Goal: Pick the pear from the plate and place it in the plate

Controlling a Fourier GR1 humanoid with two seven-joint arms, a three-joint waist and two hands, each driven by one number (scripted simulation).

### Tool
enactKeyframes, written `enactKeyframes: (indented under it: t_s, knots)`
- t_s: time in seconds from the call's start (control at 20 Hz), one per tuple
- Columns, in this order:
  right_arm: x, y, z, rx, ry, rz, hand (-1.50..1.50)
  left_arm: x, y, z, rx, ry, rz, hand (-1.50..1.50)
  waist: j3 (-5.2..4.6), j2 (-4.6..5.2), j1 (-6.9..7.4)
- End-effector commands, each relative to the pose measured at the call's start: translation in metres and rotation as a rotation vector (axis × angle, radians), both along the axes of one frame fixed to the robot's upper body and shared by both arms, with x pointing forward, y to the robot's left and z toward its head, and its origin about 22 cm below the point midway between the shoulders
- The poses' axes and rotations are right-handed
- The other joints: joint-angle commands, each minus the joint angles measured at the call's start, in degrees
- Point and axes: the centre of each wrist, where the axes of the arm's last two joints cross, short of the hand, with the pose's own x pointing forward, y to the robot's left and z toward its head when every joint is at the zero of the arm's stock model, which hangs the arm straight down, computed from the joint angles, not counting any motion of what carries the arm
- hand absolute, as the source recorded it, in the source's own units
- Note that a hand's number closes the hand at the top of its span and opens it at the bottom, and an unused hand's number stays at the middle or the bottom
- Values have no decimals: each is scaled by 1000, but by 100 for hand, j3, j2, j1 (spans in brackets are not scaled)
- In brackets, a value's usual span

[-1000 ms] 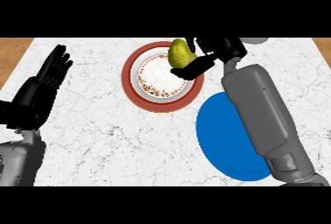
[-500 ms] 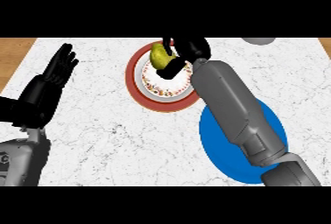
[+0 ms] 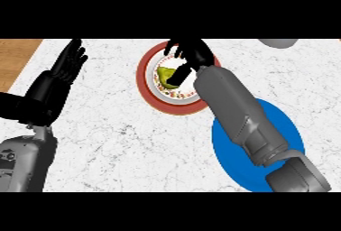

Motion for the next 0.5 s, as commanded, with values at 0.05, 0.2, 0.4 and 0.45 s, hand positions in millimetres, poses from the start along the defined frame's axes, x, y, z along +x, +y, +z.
enactKeyframes:
  t_s: [0.05,0.2,0.4,0.45]
  knots:
    - [0,-7,-15,109,47,15,-150,-1,-11,1,24,-4,-39,0,5,32,178]
    - [2,-3,-3,217,2,11,-150,13,-19,10,0,-21,-36,0,5,49,174]
    - [3,-8,-3,377,-69,-56,-150,8,-21,5,16,-3,-32,0,8,32,122]
    - [4,-10,-3,429,-83,-69,-150,8,-11,-6,-14,-2,-25,0,4,42,92]
